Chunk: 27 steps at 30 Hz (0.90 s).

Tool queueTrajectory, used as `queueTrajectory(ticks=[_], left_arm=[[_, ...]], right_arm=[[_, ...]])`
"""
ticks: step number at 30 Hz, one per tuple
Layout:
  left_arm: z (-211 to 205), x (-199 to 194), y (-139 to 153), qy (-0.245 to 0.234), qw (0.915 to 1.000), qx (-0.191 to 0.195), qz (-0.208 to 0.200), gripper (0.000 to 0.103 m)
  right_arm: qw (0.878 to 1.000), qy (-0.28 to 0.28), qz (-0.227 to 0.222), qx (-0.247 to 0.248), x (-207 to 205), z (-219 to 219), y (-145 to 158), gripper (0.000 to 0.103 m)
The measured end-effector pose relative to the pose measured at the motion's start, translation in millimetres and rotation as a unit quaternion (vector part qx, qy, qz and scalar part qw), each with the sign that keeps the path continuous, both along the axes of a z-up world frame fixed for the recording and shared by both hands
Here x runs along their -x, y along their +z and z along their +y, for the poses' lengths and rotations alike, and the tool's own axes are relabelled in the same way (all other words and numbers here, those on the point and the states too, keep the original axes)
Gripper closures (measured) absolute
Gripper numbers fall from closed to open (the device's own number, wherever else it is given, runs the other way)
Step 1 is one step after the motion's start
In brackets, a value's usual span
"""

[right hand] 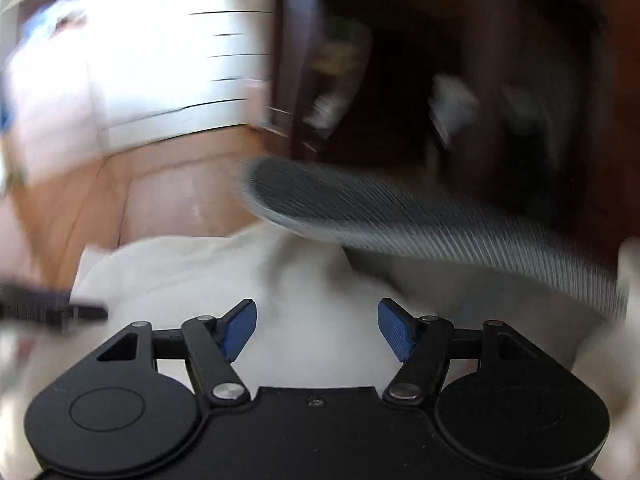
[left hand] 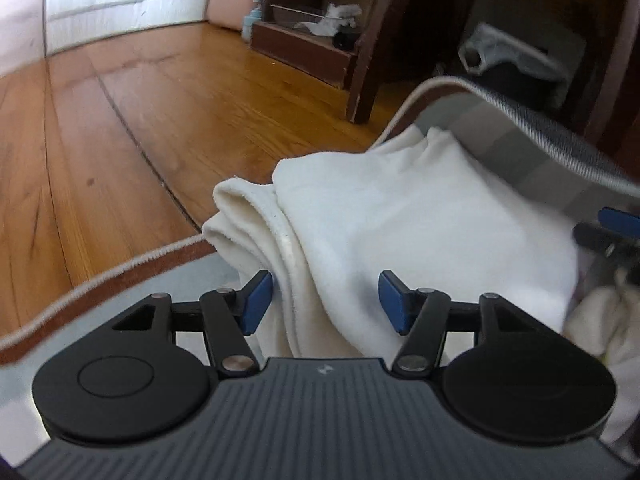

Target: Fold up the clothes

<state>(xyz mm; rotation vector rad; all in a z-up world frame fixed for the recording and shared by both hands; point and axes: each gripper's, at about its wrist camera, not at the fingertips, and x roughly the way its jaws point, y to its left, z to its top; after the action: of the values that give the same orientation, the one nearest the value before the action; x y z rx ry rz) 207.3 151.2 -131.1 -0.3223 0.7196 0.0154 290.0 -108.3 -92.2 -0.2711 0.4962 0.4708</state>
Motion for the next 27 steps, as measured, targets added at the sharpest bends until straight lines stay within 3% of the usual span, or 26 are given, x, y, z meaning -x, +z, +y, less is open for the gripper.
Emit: queueTrajectory(ticks=[4, 6, 8, 10, 12, 15, 17, 21, 24, 27], left_arm=[[6.4, 4.7, 12.0, -0.010, 0.9979, 0.061, -0.019, 0.049], [1.2, 8.4, 19.5, -0.024, 0.9974, 0.064, -0.025, 0.049], [-5.9, 11.8, 27.4, -0.040, 0.9968, 0.061, -0.030, 0.049], [-14.6, 16.7, 33.5, -0.059, 0.9966, 0.048, -0.032, 0.046], [-26.2, 16.5, 34.5, -0.070, 0.9973, 0.014, -0.016, 0.046], [-43.1, 11.3, 21.0, -0.072, 0.9952, -0.050, 0.045, 0.047], [-45.0, 10.7, 3.6, -0.056, 0.9926, -0.066, 0.085, 0.049], [-31.3, 25.9, -12.1, -0.034, 0.9939, -0.042, 0.096, 0.048], [-23.5, 33.6, -15.0, -0.025, 0.9936, -0.036, 0.104, 0.048], [-9.4, 42.2, -15.4, -0.018, 0.9942, -0.004, 0.106, 0.047]], right_arm=[[0.994, 0.052, -0.040, 0.092, -5.8, 27.1, 2.4, 0.048], [0.991, 0.045, -0.055, 0.116, -13.4, 29.6, 2.9, 0.048], [0.988, 0.000, -0.090, 0.129, -13.6, 25.6, 9.0, 0.049], [0.983, -0.038, -0.126, 0.128, -15.8, 17.5, 17.5, 0.046], [0.981, -0.054, -0.134, 0.126, -28.3, 8.9, 28.0, 0.046], [0.980, -0.085, -0.130, 0.126, -45.9, -4.5, 41.7, 0.048], [0.982, -0.102, -0.125, 0.102, -49.2, -11.6, 50.3, 0.048], [0.985, -0.119, -0.113, 0.057, -59.3, -29.4, 63.4, 0.048], [0.985, -0.113, -0.112, 0.070, -62.9, -22.9, 64.2, 0.043], [0.982, -0.109, -0.116, 0.105, -60.4, -8.6, 57.0, 0.043]])
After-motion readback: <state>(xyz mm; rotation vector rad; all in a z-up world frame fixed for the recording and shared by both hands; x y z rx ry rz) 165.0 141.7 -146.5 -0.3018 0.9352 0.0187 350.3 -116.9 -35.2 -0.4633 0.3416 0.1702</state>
